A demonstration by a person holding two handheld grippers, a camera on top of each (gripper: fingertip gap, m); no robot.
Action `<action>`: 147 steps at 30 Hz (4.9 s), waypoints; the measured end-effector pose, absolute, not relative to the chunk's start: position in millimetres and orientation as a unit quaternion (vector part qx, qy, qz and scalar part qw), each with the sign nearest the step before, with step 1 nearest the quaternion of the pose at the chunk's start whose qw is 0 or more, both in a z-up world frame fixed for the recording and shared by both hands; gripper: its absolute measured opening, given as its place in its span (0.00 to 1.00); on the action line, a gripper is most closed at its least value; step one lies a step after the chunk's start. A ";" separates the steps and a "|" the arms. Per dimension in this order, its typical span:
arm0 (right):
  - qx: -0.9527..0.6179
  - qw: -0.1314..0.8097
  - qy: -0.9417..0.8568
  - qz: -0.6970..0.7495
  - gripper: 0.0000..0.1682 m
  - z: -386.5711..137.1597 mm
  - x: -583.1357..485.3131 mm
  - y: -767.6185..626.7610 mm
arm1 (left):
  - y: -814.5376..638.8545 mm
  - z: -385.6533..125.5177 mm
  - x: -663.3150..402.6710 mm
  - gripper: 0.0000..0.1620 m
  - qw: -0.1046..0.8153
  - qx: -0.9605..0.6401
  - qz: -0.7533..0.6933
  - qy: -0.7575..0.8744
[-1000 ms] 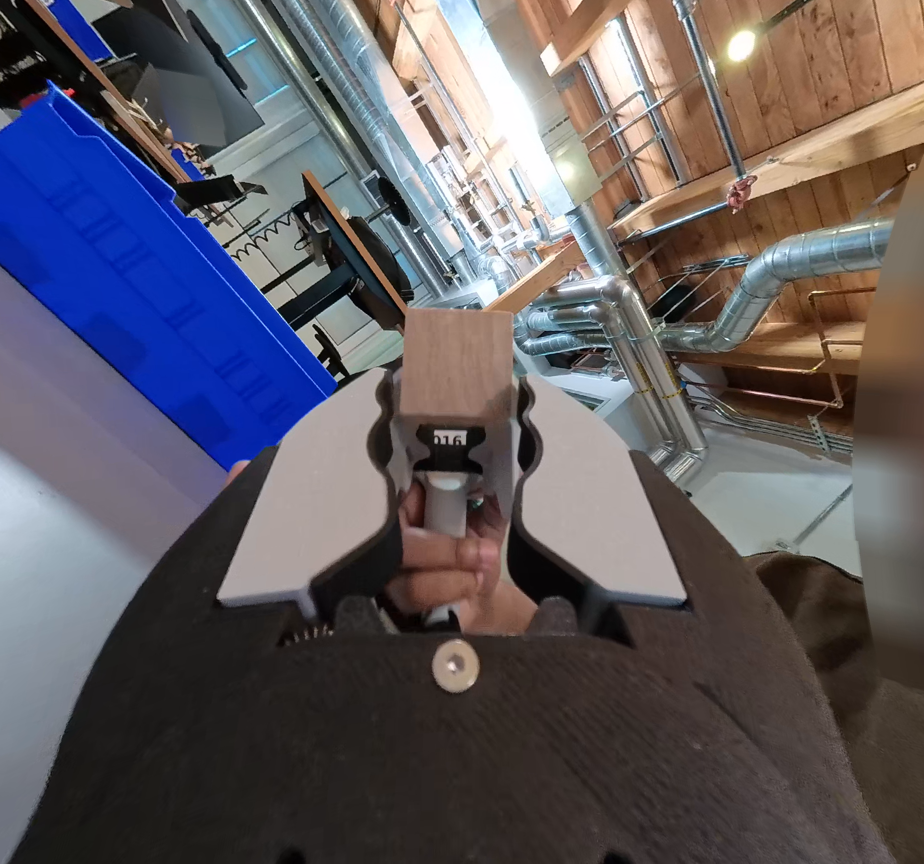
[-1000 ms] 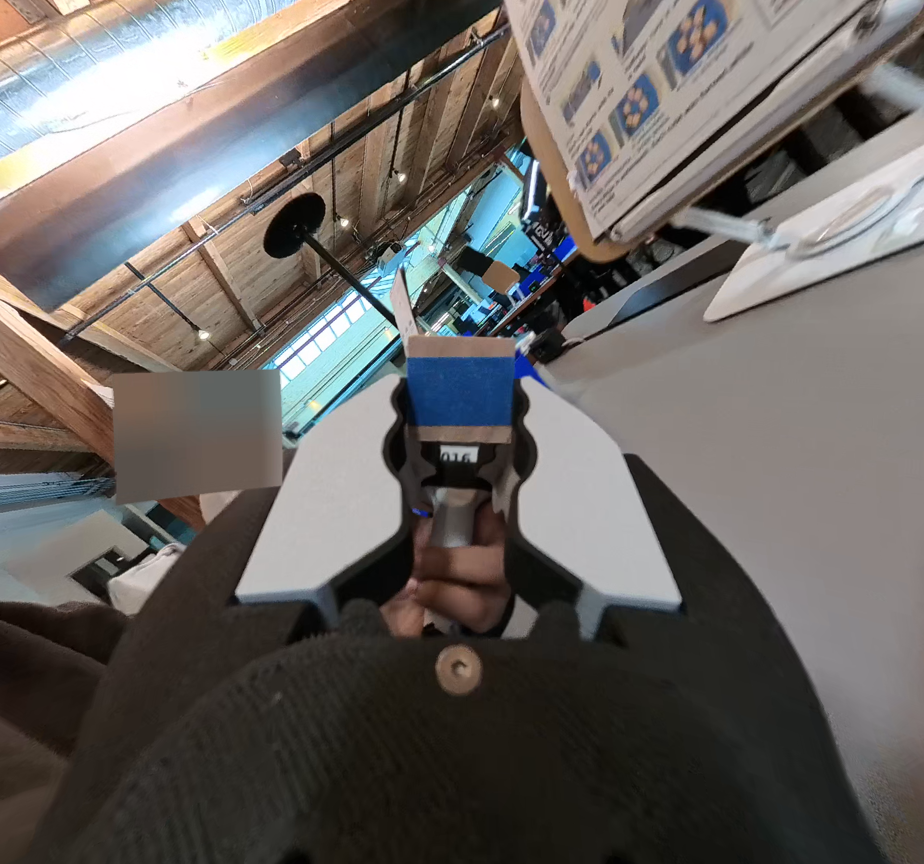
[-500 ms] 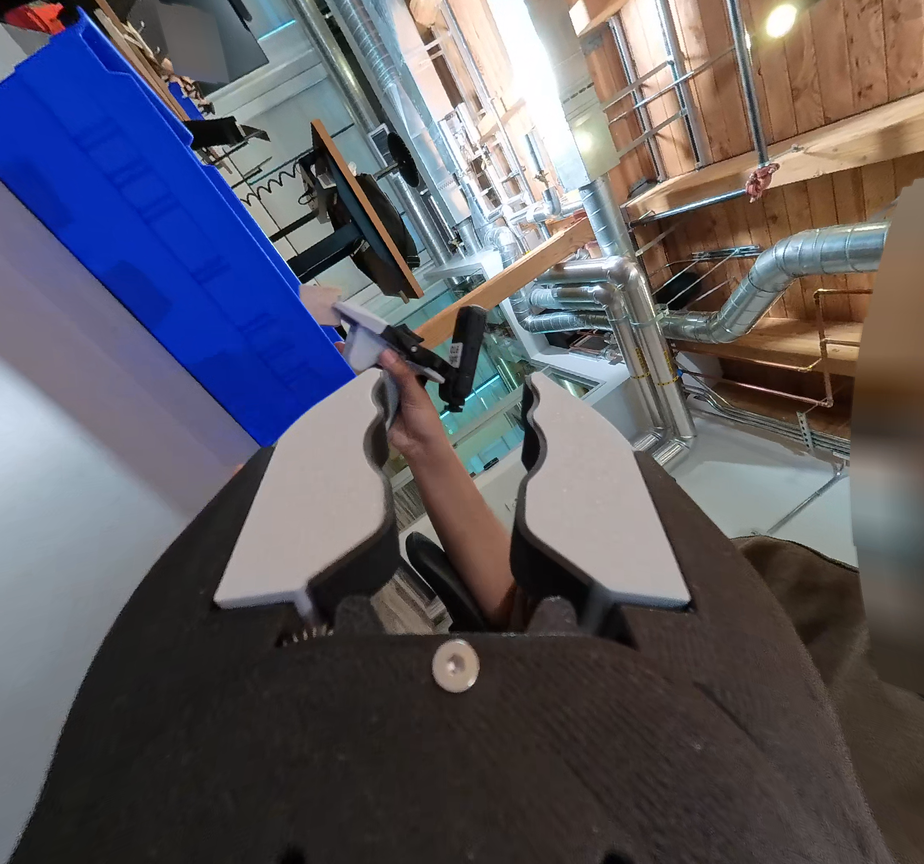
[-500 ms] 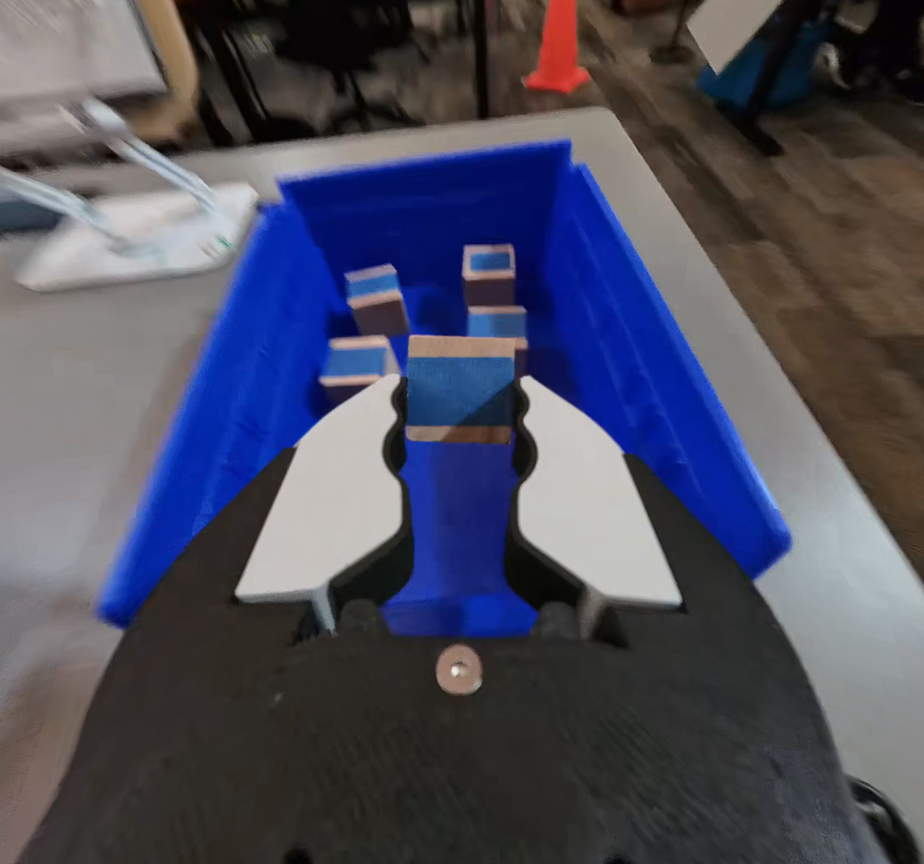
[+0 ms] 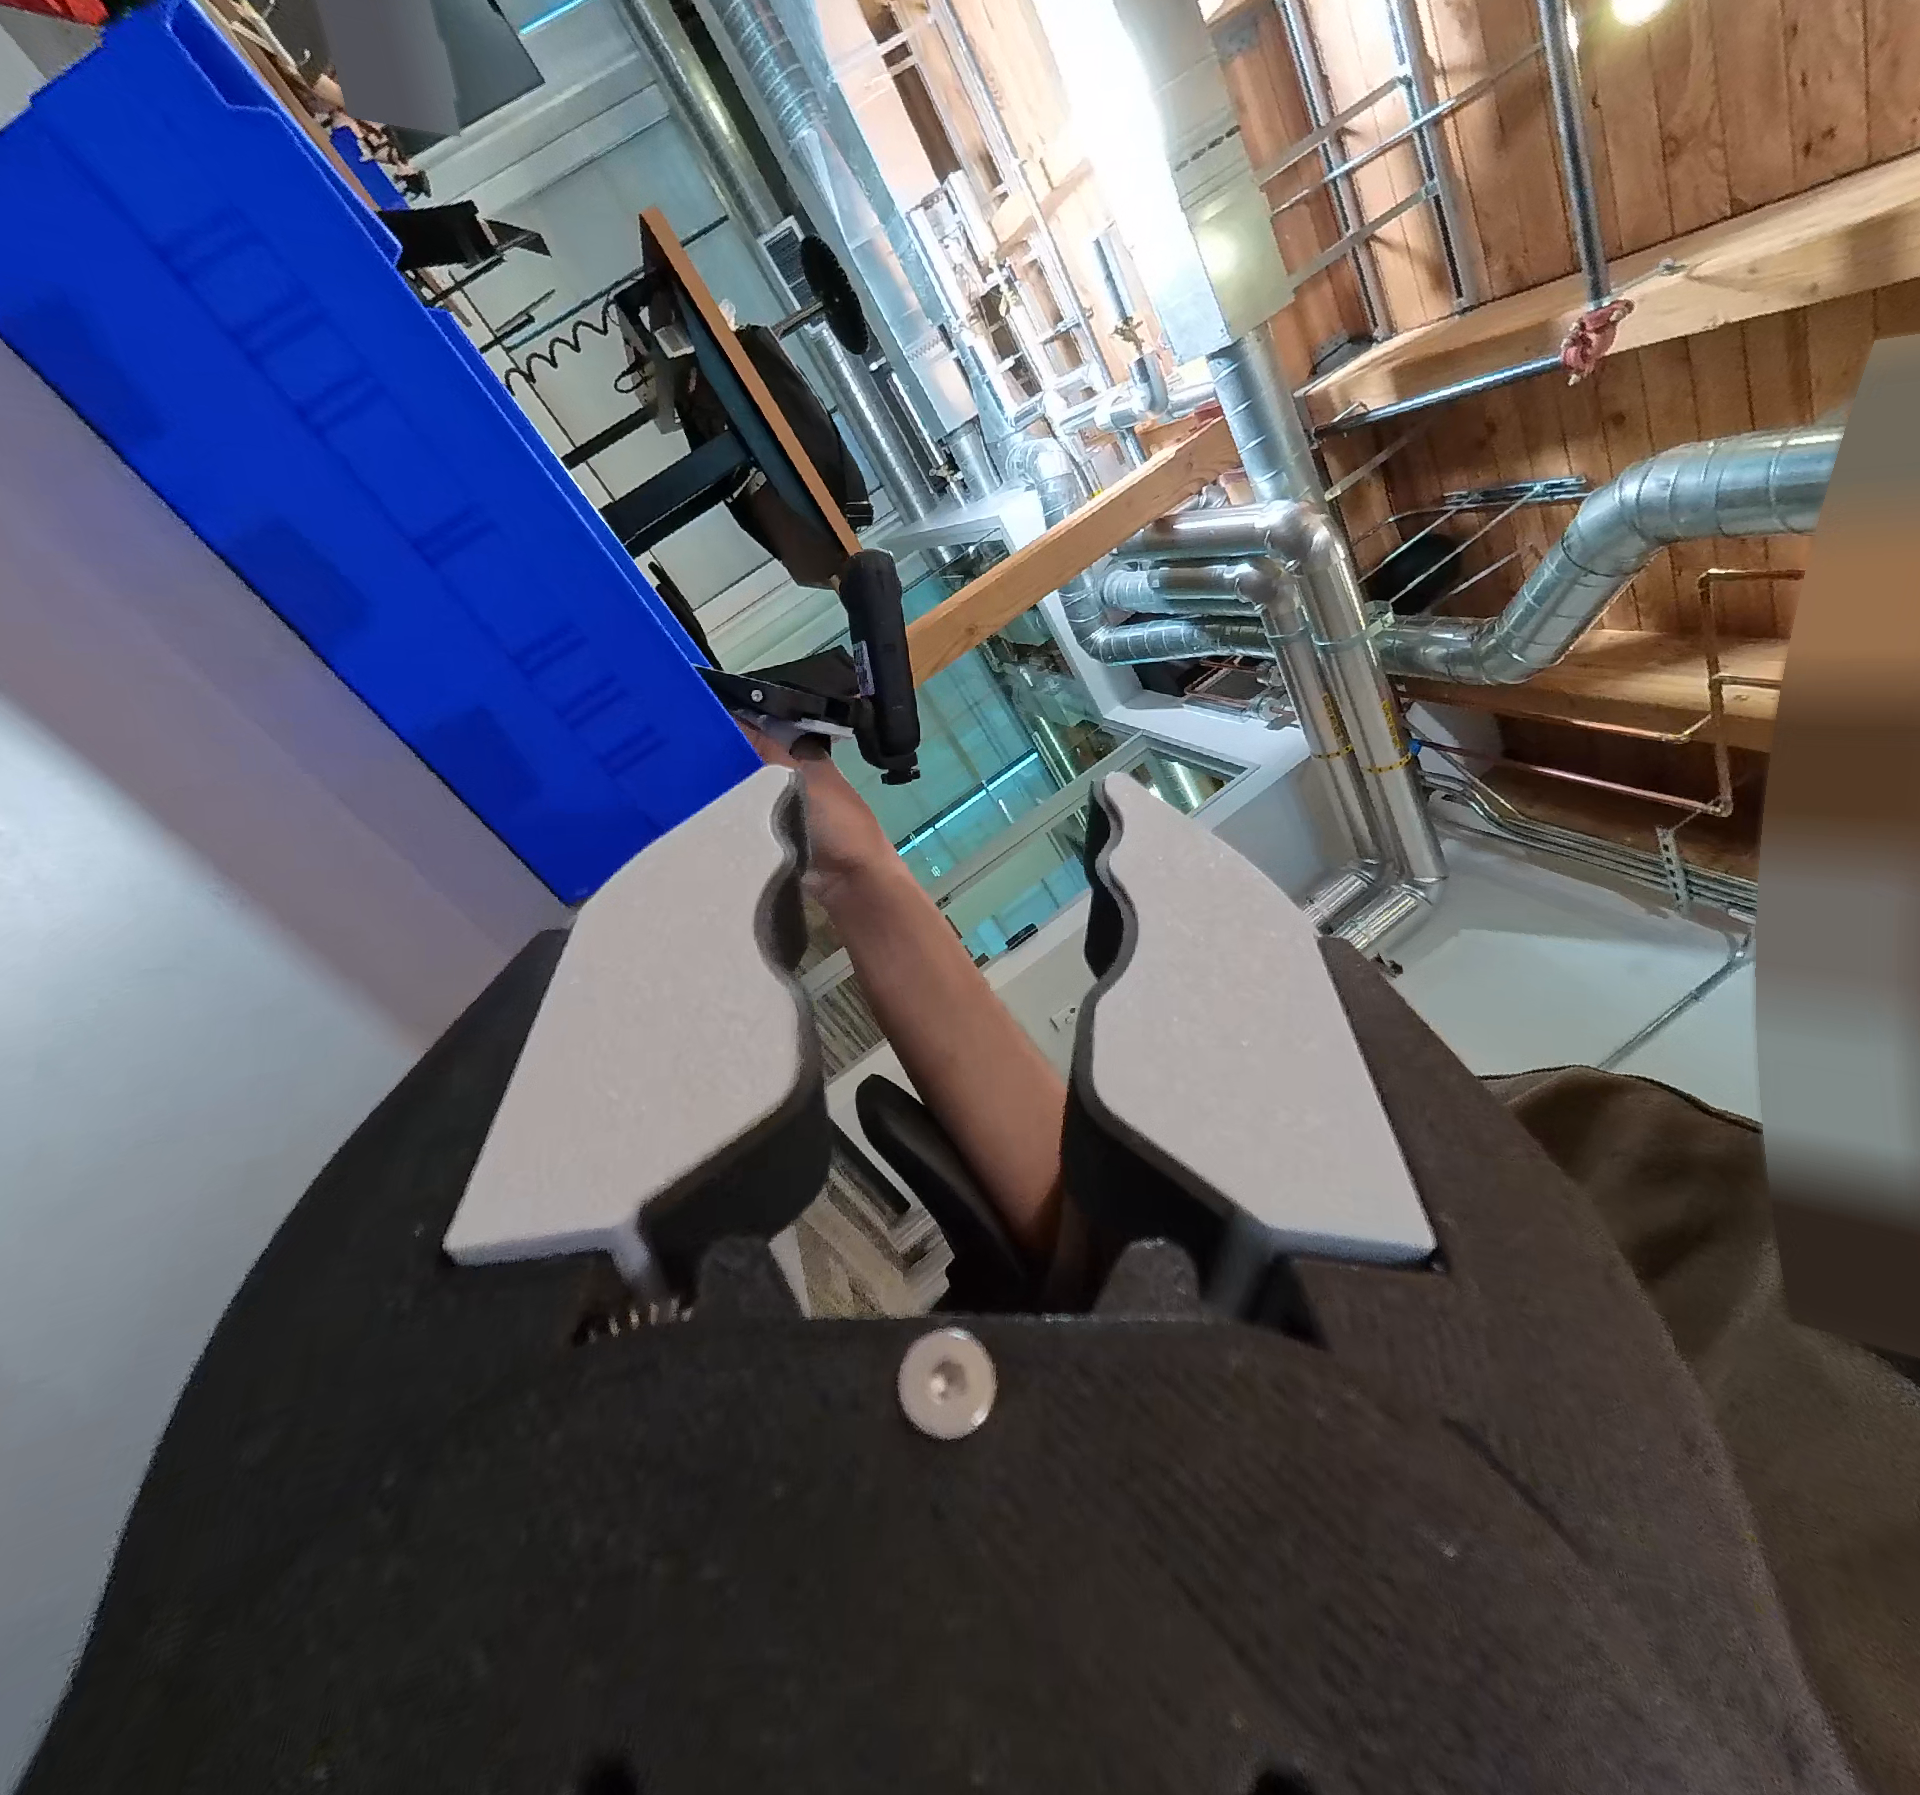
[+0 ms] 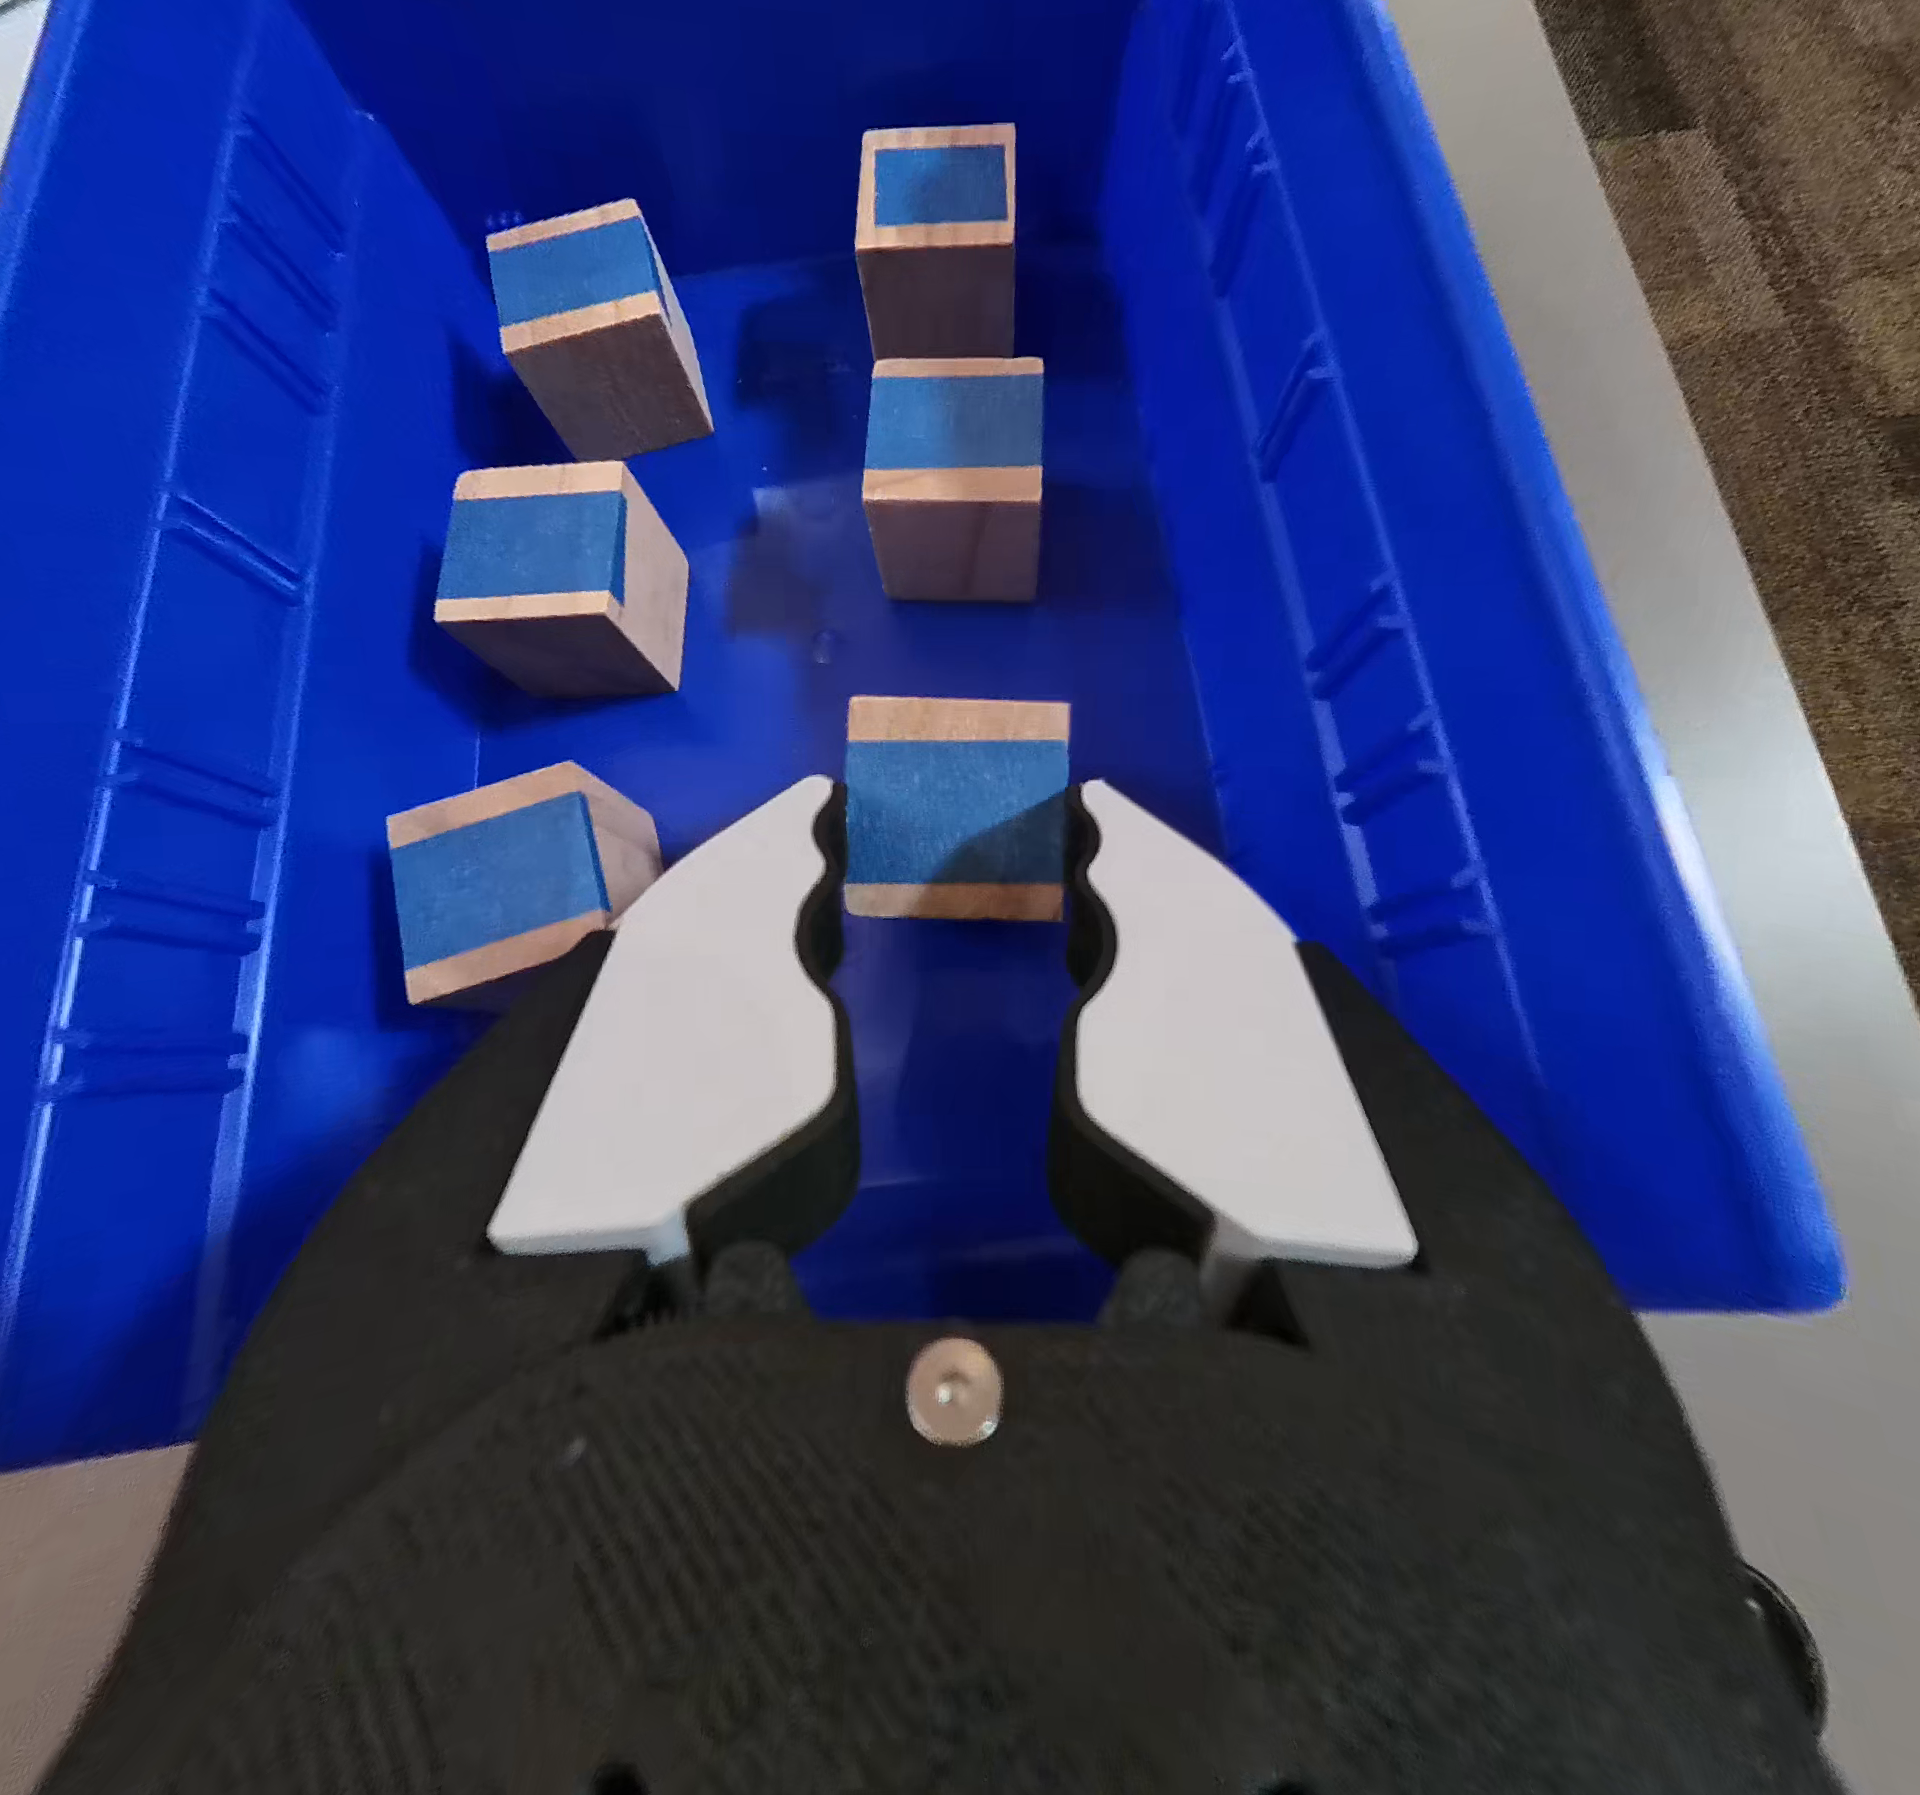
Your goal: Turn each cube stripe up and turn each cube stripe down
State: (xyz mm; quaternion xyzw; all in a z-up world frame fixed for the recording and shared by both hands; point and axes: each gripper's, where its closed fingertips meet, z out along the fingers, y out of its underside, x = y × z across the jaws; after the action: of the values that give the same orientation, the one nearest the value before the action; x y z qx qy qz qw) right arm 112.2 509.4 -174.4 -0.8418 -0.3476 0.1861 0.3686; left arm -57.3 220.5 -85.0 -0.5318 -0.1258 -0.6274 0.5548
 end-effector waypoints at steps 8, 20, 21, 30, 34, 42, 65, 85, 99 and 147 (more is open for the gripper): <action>-0.848 0.353 -0.359 0.168 0.24 -185.5 111.1 511.6 | 223.1 -91.2 -56.0 0.32 0.541 -0.537 -0.635 -0.130; -0.776 0.465 -0.284 0.319 0.28 -111.0 125.4 511.4 | 223.7 -99.5 -49.9 0.33 0.527 -0.564 -0.626 -0.110; -0.758 0.495 -0.270 0.328 0.27 -98.4 134.8 514.1 | 223.8 -99.3 -50.7 0.33 0.528 -0.564 -0.625 -0.111; -0.770 0.531 -0.189 0.300 0.44 -112.1 207.6 553.0 | 223.5 -99.4 -52.9 0.33 0.523 -0.562 -0.630 -0.116; -0.790 0.497 -0.228 0.276 0.48 -141.1 192.8 553.9 | 223.5 -100.5 -49.6 0.34 0.519 -0.566 -0.630 -0.112; -0.776 0.517 -0.299 0.202 0.34 -149.1 171.1 565.7 | 223.5 -103.9 -47.8 0.34 0.512 -0.570 -0.633 -0.114; -0.786 0.484 -0.294 0.247 0.18 -166.9 154.1 573.8 | 208.4 -105.5 -63.6 0.34 0.522 -0.568 -0.623 -0.130; -0.797 0.431 -0.175 0.385 0.04 -151.5 145.5 562.4 | 208.1 -106.2 -65.6 0.34 0.517 -0.567 -0.628 -0.129; -0.781 0.441 -0.180 0.403 0.04 -132.3 121.3 534.3 | 205.8 -108.2 -68.4 0.42 0.590 -0.703 -0.397 -0.032; -0.710 0.326 -0.363 0.508 0.03 -126.8 -68.6 320.9 | -43.3 -108.6 -344.1 0.06 0.484 -0.748 0.312 -0.331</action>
State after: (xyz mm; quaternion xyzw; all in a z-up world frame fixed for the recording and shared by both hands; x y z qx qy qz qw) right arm -68.6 320.9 -126.8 -0.7098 -0.3632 0.5080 0.3258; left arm -344.1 -43.3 -108.6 -0.7476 -0.3308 0.3122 0.4840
